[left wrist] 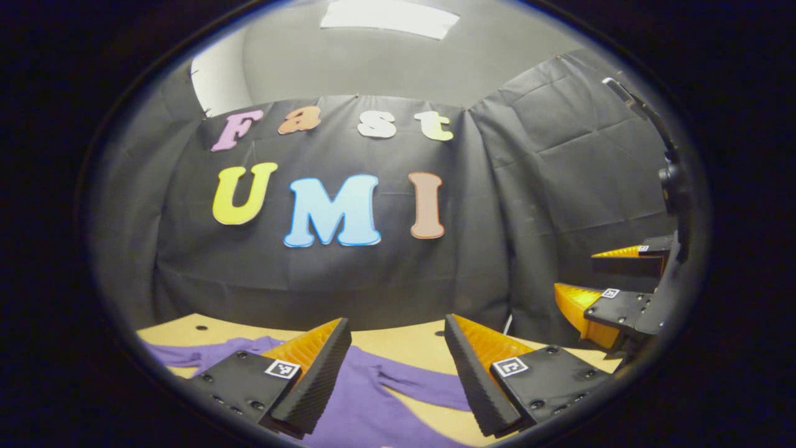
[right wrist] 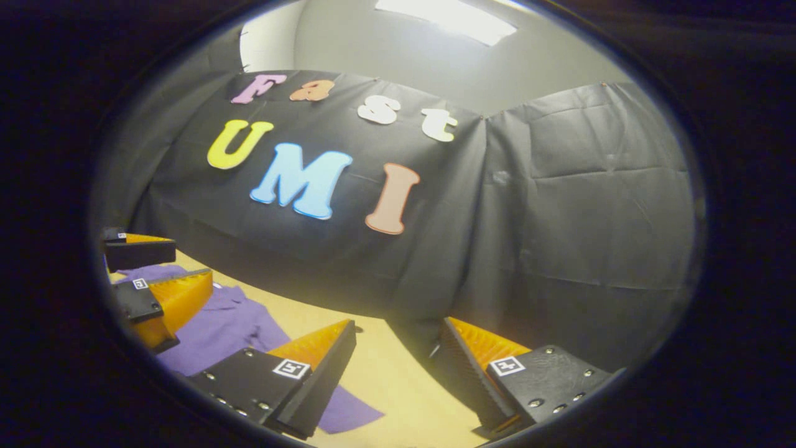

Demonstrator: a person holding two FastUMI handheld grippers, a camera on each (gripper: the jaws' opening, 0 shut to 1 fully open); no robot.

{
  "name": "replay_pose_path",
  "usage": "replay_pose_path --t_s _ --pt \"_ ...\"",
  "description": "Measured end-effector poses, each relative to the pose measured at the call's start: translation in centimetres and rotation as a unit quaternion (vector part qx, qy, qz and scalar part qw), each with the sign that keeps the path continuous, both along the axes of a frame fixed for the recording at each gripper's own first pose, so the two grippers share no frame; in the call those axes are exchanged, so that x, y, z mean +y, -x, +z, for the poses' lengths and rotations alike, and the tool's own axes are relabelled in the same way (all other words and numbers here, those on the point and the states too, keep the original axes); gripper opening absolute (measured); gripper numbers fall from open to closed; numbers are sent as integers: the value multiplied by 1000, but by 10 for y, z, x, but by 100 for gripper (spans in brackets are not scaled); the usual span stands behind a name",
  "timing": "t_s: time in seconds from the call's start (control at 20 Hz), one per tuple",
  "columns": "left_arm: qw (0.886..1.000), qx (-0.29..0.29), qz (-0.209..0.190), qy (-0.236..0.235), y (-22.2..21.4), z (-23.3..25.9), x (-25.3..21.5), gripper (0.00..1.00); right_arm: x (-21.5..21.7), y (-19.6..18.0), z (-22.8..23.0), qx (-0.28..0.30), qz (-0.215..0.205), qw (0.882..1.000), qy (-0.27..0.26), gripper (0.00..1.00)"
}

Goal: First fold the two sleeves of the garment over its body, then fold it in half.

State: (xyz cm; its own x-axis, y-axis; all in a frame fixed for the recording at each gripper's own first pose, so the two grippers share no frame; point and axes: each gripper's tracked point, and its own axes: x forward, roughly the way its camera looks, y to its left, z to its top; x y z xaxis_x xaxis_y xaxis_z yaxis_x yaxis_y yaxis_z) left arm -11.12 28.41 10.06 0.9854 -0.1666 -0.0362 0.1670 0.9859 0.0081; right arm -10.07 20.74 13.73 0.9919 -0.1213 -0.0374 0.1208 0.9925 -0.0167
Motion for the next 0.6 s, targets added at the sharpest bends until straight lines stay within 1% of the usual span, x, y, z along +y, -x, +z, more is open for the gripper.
replay_pose_path --t_s 0.05,0.15,0.2,0.3,0.4,0.6 --pt "1000 9 9 -5 5 8 35 94 32 2 13 1 19 1000 -10 88" --pt "999 19 43 -18 14 24 104 94 88 1 43 -11 62 998 -29 88" --pt "997 24 64 -26 18 32 136 96 113 0 57 -18 85 995 -39 88" --pt "993 31 103 -40 22 44 190 95 151 -4 77 -29 123 990 -56 88" --pt "990 31 134 -42 23 56 229 94 172 -12 90 -38 144 987 -61 88" --pt "984 26 174 -41 12 74 270 94 186 -36 95 -42 160 984 -64 88"
